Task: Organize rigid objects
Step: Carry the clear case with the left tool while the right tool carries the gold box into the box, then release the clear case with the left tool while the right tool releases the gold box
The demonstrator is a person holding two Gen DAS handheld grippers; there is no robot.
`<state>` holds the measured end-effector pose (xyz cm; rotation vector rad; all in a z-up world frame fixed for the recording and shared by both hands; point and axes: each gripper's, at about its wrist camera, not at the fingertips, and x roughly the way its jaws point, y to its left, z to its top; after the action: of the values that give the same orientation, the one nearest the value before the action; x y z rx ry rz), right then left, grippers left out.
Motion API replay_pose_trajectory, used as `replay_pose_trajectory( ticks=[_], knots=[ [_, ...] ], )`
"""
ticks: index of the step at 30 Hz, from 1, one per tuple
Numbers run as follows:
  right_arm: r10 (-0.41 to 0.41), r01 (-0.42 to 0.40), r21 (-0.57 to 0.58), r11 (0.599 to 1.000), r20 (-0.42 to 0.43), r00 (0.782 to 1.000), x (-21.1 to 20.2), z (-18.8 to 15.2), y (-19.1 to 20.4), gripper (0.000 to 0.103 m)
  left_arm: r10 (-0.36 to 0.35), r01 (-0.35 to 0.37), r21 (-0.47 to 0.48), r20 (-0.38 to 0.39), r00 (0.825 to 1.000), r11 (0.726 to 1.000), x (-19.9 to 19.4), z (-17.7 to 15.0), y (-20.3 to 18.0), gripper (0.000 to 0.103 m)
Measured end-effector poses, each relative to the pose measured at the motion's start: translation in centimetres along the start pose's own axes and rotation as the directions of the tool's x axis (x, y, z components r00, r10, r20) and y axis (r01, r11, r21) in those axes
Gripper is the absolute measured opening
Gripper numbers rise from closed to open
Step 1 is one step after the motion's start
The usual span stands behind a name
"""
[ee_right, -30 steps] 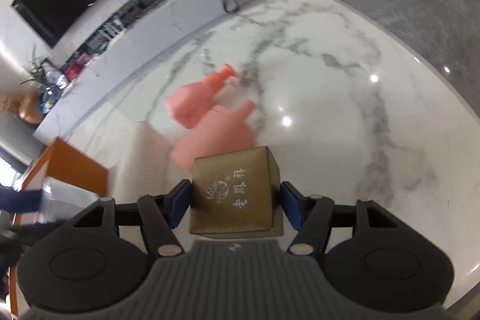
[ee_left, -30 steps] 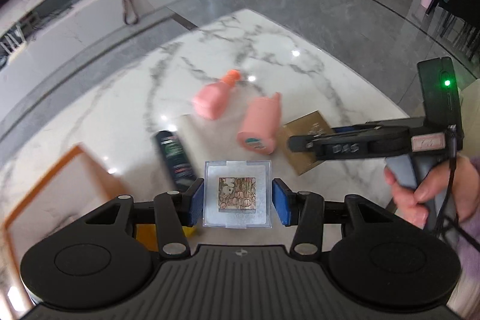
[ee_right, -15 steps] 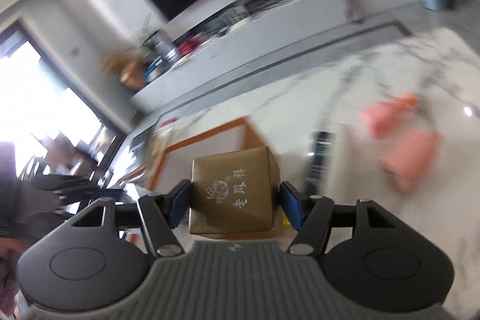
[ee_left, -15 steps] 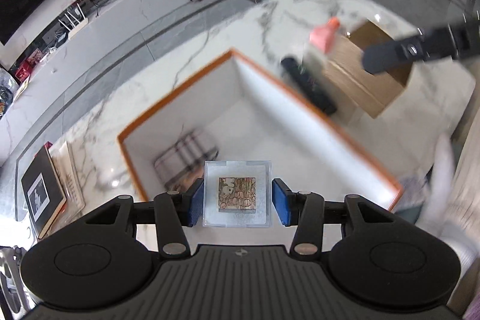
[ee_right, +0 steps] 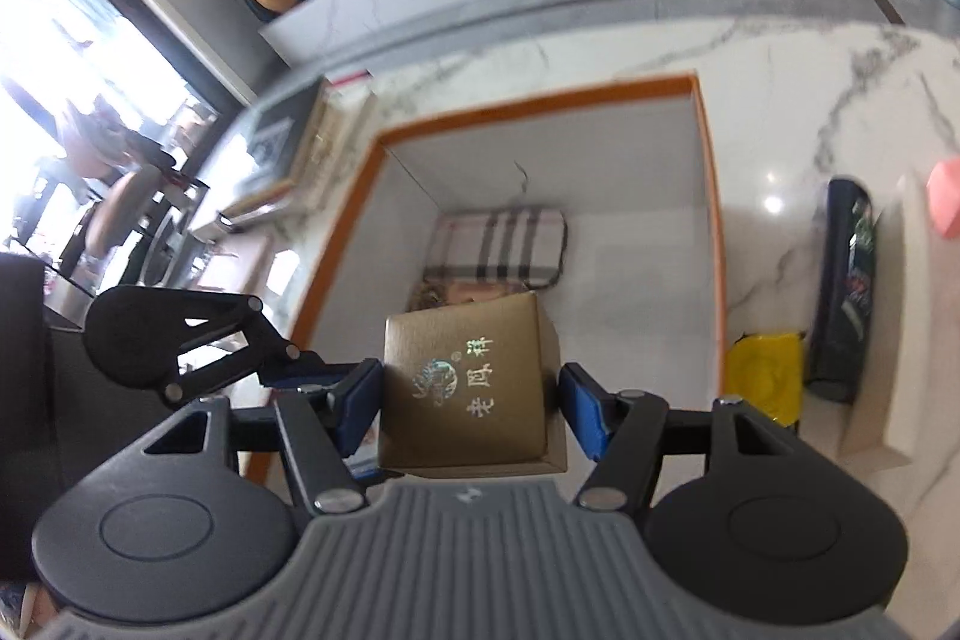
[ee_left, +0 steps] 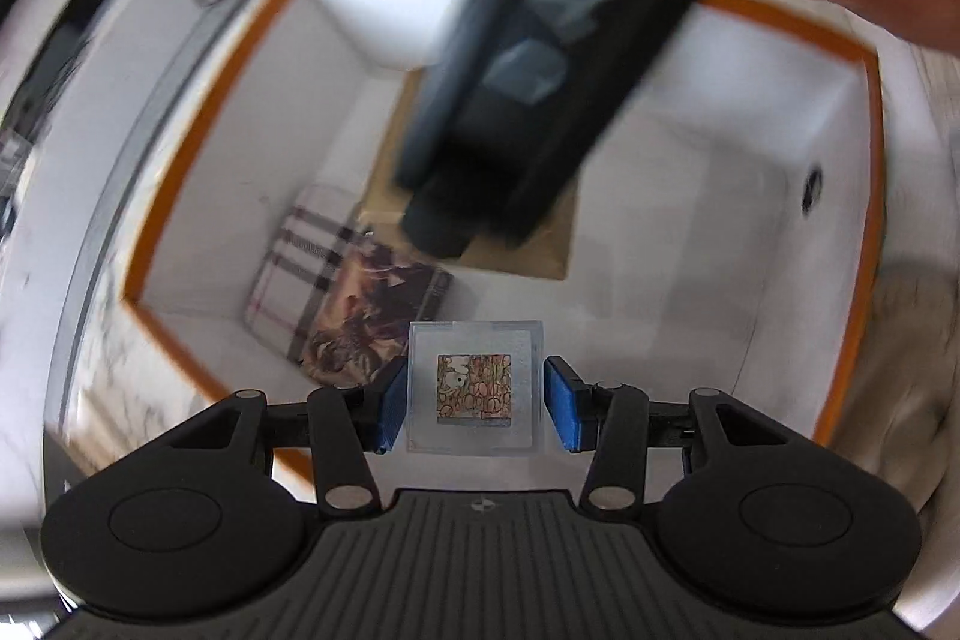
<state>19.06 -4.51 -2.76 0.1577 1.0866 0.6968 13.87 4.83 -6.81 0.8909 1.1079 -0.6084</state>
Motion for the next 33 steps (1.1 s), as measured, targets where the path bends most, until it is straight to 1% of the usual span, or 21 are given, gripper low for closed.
replay_pose_trajectory(
  ticks=[3,7,10,14,16,21,23,24,26,29,30,32,33],
  knots=[
    [0.0,0.001,0.018,1.0,-0.034,0.999,1.6,-0.1,-0.4,0.065,-0.024,0.025,0.088,-0.014,1.0,0.996,1.0,0.2,0.0,0.054],
    [-0.008,0.011,0.031,0.999,-0.08,0.997,3.5,-0.4,-0.7,0.065,-0.056,0.062,0.156,-0.044,0.997,0.986,2.2,0.2,0.2,0.054],
    [-0.01,0.014,0.039,0.999,-0.1,0.995,4.5,-0.4,-0.9,0.065,-0.041,0.052,0.203,-0.058,0.997,0.978,3.0,0.1,-0.2,0.055],
    [-0.014,0.02,0.048,0.999,-0.118,0.993,5.5,-0.5,-1.0,0.065,-0.038,0.047,0.208,-0.049,0.998,0.977,3.4,0.3,-0.2,0.055],
    [-0.017,0.025,0.054,0.998,-0.128,0.992,6.0,-0.5,-1.2,0.065,-0.03,0.039,0.207,-0.045,0.999,0.978,3.3,0.4,-0.1,0.059],
    [-0.024,0.035,0.074,0.997,-0.139,0.99,6.9,-0.6,-1.3,0.065,-0.005,0.018,0.209,-0.064,0.998,0.978,3.2,0.5,-0.5,0.062],
    [-0.025,0.037,0.081,0.996,-0.138,0.99,7.0,-0.5,-1.3,0.065,-0.004,0.016,0.188,-0.068,0.998,0.982,3.0,0.4,-0.5,0.066],
    [-0.028,0.04,0.082,0.996,-0.139,0.99,7.0,-0.5,-1.3,0.065,-0.005,0.016,0.175,-0.065,0.998,0.984,2.8,0.4,-0.5,0.07],
    [-0.033,0.045,0.083,0.996,-0.142,0.989,7.0,-0.5,-1.3,0.065,-0.014,0.018,0.136,-0.03,0.999,0.991,1.7,0.2,-0.4,0.07],
    [-0.034,0.049,0.097,0.994,-0.152,0.988,7.1,-0.6,-1.5,0.065,-0.023,0.021,0.035,0.04,0.999,0.999,-0.7,-0.4,0.1,0.07],
    [-0.034,0.05,0.102,0.994,-0.155,0.987,7.1,-0.7,-1.5,0.065,-0.023,0.024,-0.012,0.067,0.997,1.0,-1.7,-0.7,0.3,0.071],
    [-0.039,0.057,0.109,0.992,-0.158,0.987,7.1,-0.8,-1.5,0.065,-0.023,0.032,-0.09,0.103,0.994,0.995,-3.5,-1.3,0.5,0.071],
    [-0.044,0.063,0.112,0.992,-0.161,0.986,7.2,-0.8,-1.5,0.065,-0.024,0.037,-0.114,0.117,0.993,0.993,-4.2,-1.5,0.6,0.071]
  ],
)
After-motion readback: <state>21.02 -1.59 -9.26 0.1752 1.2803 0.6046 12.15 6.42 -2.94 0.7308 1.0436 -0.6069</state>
